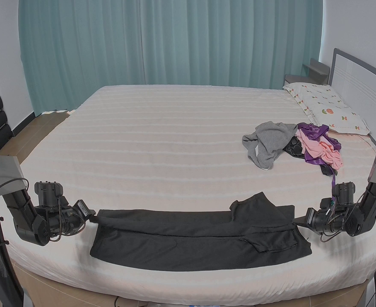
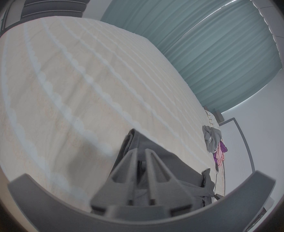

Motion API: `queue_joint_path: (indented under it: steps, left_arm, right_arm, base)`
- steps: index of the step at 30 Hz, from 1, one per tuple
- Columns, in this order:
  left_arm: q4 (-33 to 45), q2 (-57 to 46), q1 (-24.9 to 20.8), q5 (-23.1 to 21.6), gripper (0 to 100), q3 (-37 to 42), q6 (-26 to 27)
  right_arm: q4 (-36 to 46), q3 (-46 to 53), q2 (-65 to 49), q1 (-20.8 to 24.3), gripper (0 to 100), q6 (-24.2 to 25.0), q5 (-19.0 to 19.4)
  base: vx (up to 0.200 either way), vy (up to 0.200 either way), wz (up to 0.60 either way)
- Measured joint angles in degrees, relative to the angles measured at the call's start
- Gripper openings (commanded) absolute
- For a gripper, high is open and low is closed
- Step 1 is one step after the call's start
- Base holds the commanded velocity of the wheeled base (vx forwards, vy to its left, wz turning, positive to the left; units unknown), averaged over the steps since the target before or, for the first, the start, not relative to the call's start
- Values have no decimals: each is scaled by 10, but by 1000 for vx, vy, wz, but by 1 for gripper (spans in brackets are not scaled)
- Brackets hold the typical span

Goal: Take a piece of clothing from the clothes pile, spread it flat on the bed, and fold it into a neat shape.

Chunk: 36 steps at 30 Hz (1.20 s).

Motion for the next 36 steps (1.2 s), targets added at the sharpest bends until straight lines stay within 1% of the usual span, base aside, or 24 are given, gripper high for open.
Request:
queue_joint_path:
  steps: [5,10,14,17,21,26,29,33,34,36]
  left_arm:
    - [-6,7,-2,-2,100,20,-1]
    - [-7,7,-1,-2,100,22,-5]
    - [-4,8,1,-1,100,9,-9]
    - [7,10,2,3,100,-18,-17]
    - [47,21,1,13,100,-67,-23]
    - [81,46,-7,38,100,-123,-26]
    - [87,58,-21,44,100,-140,-26]
    - [90,68,-39,56,100,-148,-19]
    - [91,70,-42,58,0,-149,-17]
    - [94,73,-45,60,0,-149,-7]
  right_arm:
    - [-2,3,4,0,100,15,5]
    - [-3,-12,-6,0,100,62,6]
    - [-1,-33,-9,1,100,80,3]
    - [0,-47,-5,3,100,87,0]
    - [-1,-63,14,5,100,91,-10]
    - [-5,-76,39,7,100,94,-20]
    - [-6,-85,48,7,100,100,-22]
    - [-7,-94,54,8,100,130,-22]
    - [-7,-96,55,8,100,131,-22]
    - [-7,-98,57,8,100,132,-22]
  base:
    - [0,0,0]
    - [0,0,0]
    - [0,0,0]
    - [0,0,0]
    - [0,0,0]
    - [0,0,0]
    - [0,0,0]
    - [0,0,0]
    - [0,0,0]
    - [0,0,0]
